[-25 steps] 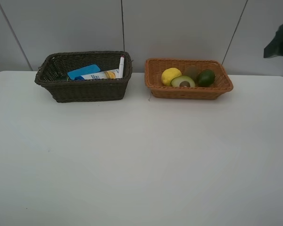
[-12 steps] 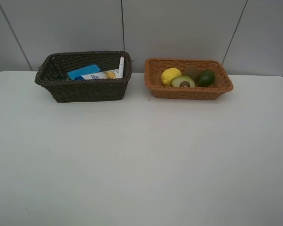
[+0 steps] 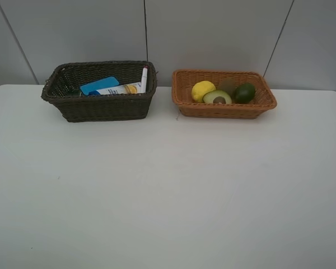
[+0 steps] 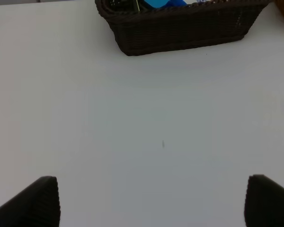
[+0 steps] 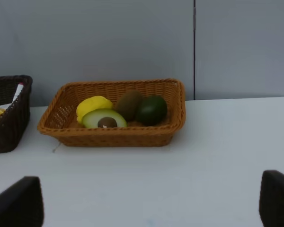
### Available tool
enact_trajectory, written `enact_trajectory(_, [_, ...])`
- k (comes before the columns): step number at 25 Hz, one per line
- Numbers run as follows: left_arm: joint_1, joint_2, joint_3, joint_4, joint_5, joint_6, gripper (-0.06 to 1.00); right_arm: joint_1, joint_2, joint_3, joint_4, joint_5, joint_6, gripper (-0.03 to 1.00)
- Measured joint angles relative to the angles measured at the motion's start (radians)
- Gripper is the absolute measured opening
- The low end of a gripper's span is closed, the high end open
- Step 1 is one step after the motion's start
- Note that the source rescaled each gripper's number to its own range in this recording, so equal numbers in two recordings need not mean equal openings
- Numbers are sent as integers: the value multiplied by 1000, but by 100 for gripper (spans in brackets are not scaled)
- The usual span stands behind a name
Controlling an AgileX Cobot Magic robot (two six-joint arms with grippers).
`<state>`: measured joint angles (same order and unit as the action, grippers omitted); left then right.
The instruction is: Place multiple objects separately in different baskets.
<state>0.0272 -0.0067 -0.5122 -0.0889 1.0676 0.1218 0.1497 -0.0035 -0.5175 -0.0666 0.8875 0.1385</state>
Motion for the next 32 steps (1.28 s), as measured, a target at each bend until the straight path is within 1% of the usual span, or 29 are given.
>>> enact_trajectory(5, [0, 0, 0, 0, 0, 0, 100, 0, 0, -3, 20, 34, -14, 100])
enact_trajectory(11, [0, 0, 0, 0, 0, 0, 100, 0, 0, 1, 10, 168, -15, 100])
enact_trajectory(27, [0, 0, 0, 0, 0, 0, 100, 0, 0, 6, 6, 172, -18, 100])
enact_trajectory(29, [0, 0, 0, 0, 0, 0, 100, -13, 0, 6, 6, 172, -18, 100])
enact_trajectory(32, [0, 0, 0, 0, 0, 0, 100, -58, 0, 6, 6, 172, -18, 100])
